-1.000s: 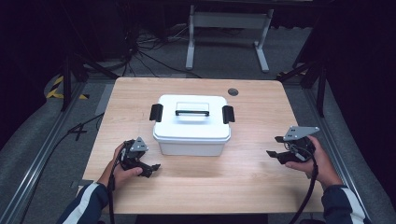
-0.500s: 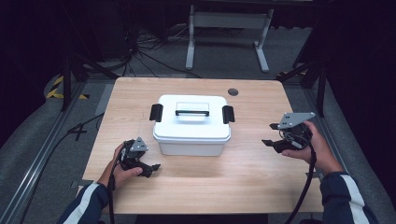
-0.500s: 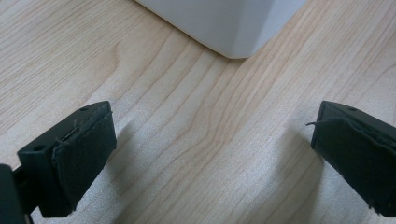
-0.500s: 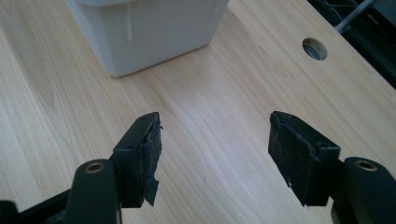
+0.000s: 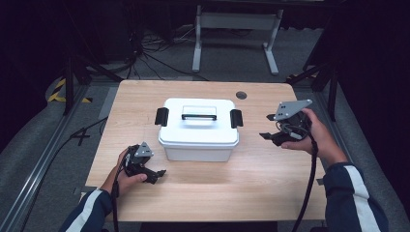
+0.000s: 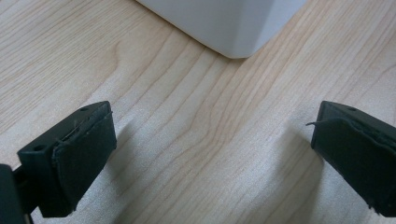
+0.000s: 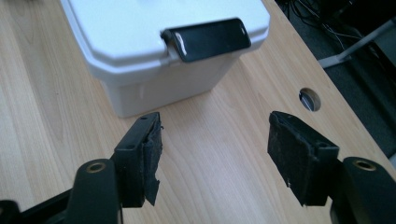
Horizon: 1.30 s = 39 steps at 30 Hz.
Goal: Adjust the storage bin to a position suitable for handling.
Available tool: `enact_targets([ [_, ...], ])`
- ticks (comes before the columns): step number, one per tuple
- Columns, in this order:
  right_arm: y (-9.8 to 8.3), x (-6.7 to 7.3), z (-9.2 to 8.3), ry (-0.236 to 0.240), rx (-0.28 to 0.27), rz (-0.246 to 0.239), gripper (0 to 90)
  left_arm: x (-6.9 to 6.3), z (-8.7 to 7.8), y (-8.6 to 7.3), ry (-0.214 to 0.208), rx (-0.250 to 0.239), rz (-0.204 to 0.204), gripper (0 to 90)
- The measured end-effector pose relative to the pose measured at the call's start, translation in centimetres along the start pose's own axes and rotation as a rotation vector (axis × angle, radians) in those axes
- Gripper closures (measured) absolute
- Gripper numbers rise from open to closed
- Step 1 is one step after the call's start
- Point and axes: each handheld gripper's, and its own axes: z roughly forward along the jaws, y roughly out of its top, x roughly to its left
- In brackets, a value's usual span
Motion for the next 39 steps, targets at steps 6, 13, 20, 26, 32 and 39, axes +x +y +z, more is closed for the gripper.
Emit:
enact_targets([
  [6, 2.1, -0.1, 0.6, 0.014, 0.018, -0.046, 37.1, 0.0, 0.0, 0.0, 0.000, 0.000, 0.000, 0.5],
  [13, 4.2, -0.1, 1.5, 0.025, 0.029, -0.082, 38.1, 0.0, 0.0, 0.0, 0.000, 0.000, 0.000, 0.5],
  [20, 6.1, -0.1, 2.4, 0.042, 0.038, -0.119, 38.7, 0.0, 0.0, 0.0, 0.000, 0.000, 0.000, 0.5],
  [26, 8.1, 0.2, 3.6, 0.064, 0.045, -0.160, 39.7, 0.0, 0.0, 0.0, 0.001, 0.000, -0.001, 0.5],
  [32, 9.8, 0.6, 4.9, 0.093, 0.060, -0.207, 40.6, -0.1, 0.0, 0.0, 0.004, 0.001, -0.007, 0.5],
  [39, 11.4, 1.0, 6.3, 0.113, 0.087, -0.257, 42.9, 0.0, 0.0, 0.0, 0.008, -0.001, -0.005, 0.5],
])
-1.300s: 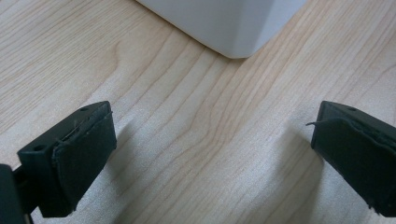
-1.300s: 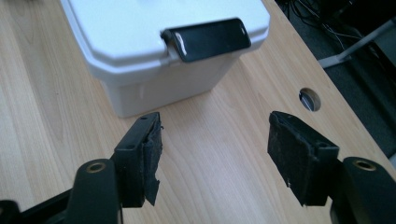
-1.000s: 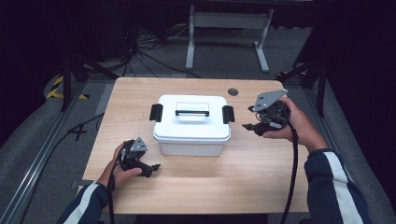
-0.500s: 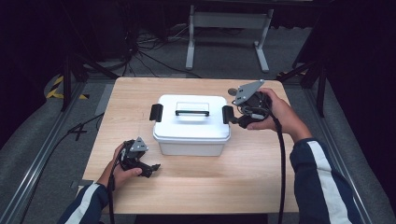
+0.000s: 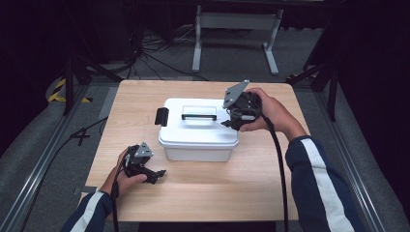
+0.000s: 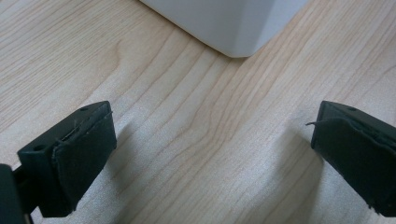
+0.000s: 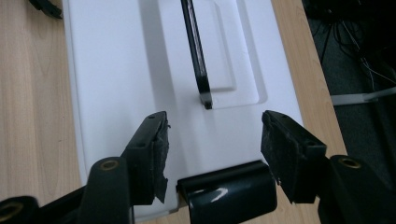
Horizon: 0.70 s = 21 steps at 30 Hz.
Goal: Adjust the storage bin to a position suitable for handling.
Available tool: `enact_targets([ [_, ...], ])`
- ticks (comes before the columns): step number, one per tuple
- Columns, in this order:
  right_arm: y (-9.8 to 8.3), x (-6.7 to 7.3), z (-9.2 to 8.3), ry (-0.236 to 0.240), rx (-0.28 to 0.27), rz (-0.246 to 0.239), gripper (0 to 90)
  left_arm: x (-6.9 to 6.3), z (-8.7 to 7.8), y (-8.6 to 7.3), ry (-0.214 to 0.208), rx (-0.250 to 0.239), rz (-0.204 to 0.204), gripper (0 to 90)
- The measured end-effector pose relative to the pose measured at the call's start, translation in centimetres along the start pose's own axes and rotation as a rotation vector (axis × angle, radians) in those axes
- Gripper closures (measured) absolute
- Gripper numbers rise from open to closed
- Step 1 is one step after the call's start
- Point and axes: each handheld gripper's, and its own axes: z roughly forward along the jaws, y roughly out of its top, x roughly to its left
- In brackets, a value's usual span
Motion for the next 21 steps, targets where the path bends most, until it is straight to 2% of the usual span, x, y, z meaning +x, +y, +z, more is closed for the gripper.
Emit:
enact_targets([
  [5, 1.0, -0.2, 0.9, 0.008, 0.014, -0.025, 44.4, 0.0, 0.0, 0.0, 0.000, 0.001, 0.006, 0.5],
  [6, 1.2, -0.2, 1.0, 0.012, 0.017, -0.022, 44.8, 0.0, 0.0, 0.0, 0.000, 0.001, 0.004, 0.5],
  [8, 1.7, -0.5, 1.6, 0.025, 0.034, -0.048, 46.3, 0.0, -0.1, 0.0, 0.003, 0.006, -0.003, 0.5],
  [9, 1.9, -0.5, 1.7, 0.027, 0.049, -0.036, 46.6, -0.1, -0.1, 0.0, 0.002, 0.007, -0.006, 0.5],
  [11, 2.0, -0.7, 1.9, 0.027, 0.043, -0.054, 47.2, -0.1, -0.1, 0.0, 0.003, 0.007, -0.012, 0.5],
  [12, 2.2, -0.6, 2.0, 0.032, 0.054, -0.043, 48.4, -0.1, -0.1, 0.0, 0.003, 0.007, -0.014, 0.5],
  [17, 3.1, -0.9, 3.2, 0.048, 0.110, -0.079, 54.3, -0.3, -0.2, -0.1, 0.018, 0.005, -0.024, 0.5],
  [21, 3.5, -1.0, 3.6, 0.056, 0.128, -0.093, 56.5, -0.4, -0.3, -0.4, 0.029, 0.002, -0.038, 0.6],
])
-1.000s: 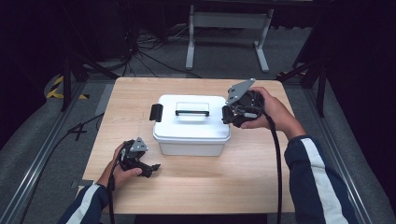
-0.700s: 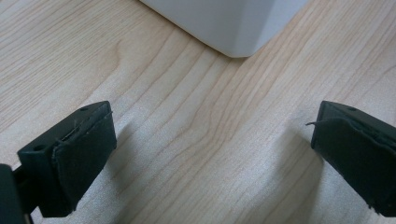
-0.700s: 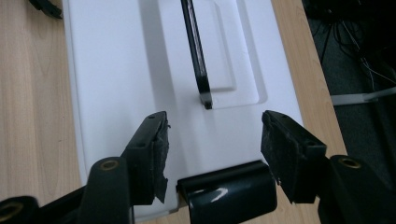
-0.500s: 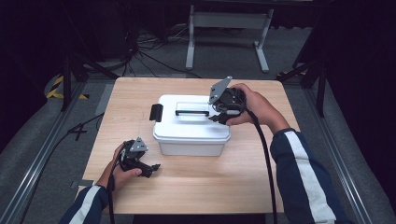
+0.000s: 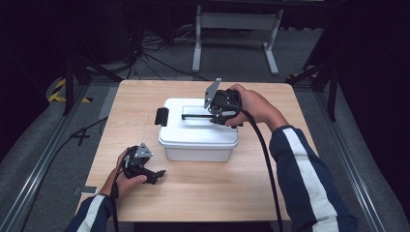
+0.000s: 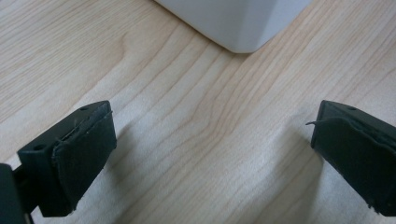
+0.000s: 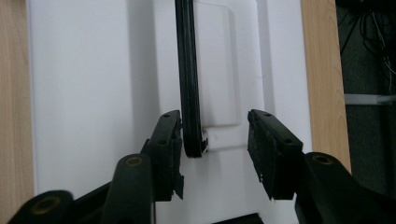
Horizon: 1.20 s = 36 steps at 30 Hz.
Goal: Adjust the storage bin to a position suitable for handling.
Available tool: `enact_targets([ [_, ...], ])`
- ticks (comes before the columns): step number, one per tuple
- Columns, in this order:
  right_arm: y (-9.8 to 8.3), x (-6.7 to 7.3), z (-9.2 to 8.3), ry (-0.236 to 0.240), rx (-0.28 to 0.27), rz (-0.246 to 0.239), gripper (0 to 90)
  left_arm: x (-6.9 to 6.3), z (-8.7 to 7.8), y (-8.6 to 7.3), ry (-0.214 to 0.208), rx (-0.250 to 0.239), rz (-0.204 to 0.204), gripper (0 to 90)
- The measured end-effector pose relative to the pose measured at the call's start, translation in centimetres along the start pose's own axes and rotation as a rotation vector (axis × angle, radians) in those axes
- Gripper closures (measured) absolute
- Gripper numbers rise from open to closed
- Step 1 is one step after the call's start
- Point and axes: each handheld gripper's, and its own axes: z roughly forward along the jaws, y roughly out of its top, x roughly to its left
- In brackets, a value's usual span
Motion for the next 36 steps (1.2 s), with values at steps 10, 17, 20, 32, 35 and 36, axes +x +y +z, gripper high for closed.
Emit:
enact_targets([
  [10, 1.5, -0.4, 0.7, 0.016, 0.007, -0.048, 71.6, -0.3, -1.1, -1.3, 0.019, 0.003, -0.020, 0.6],
  [17, 2.5, 0.0, 1.0, 0.029, 0.001, -0.094, 78.7, -0.3, -2.1, -2.2, 0.039, 0.007, -0.033, 0.6],
  [20, 3.0, 0.4, 1.1, 0.032, -0.001, -0.119, 82.1, -0.4, -2.3, -2.5, 0.044, 0.002, -0.042, 0.6],
  [32, 3.3, 0.3, 0.6, 0.002, 0.007, -0.127, 83.3, -0.4, -2.5, -2.7, 0.050, 0.004, -0.045, 0.5],
  [35, 3.3, 0.3, 0.4, 0.000, 0.001, -0.130, 83.3, -0.4, -2.5, -2.7, 0.049, 0.004, -0.047, 0.5],
  [36, 3.3, 0.3, 0.3, -0.005, -0.006, -0.126, 83.4, -0.4, -2.5, -2.7, 0.046, 0.004, -0.047, 0.5],
])
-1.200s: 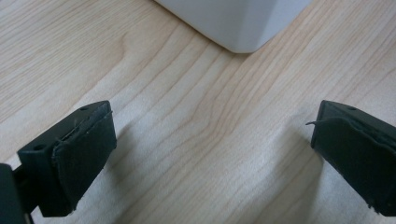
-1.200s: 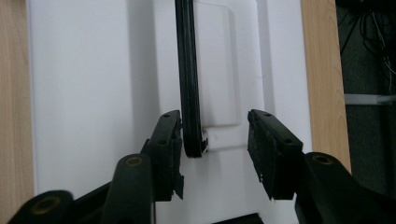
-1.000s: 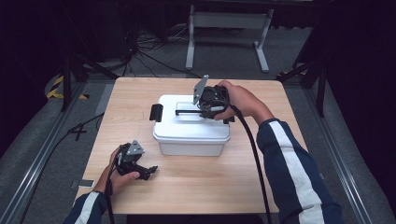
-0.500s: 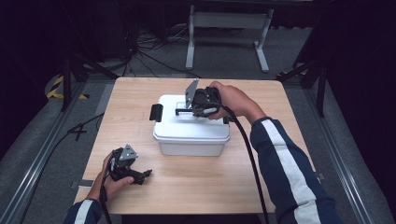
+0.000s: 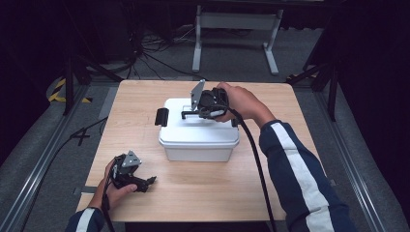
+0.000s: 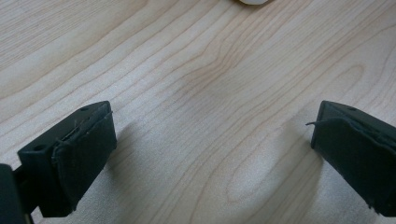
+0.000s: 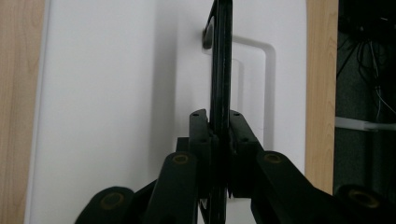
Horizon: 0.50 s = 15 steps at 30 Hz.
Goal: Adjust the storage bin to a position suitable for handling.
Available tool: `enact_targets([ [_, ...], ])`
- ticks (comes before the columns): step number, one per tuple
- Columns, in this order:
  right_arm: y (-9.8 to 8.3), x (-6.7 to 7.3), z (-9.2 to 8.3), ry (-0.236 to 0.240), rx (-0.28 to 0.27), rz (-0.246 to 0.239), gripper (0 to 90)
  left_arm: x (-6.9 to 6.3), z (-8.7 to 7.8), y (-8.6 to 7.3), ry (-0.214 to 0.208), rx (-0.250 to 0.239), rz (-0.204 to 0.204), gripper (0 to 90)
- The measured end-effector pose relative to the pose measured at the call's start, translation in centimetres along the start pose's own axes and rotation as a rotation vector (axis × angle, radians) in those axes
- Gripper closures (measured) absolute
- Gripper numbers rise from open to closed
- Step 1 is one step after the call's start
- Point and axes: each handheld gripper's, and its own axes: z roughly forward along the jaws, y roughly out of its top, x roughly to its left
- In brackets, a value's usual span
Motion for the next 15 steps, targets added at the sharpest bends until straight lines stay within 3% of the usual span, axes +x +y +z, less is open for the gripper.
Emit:
enact_targets([
  [7, -0.1, -0.2, -0.9, -0.008, -0.033, 0.019, 83.4, 0.0, 0.0, 0.0, 0.000, 0.001, 0.000, 0.5],
  [15, -0.1, -0.1, -1.6, -0.022, -0.052, 0.005, 83.4, 0.0, 0.0, 0.0, 0.001, -0.001, -0.004, 0.6],
])
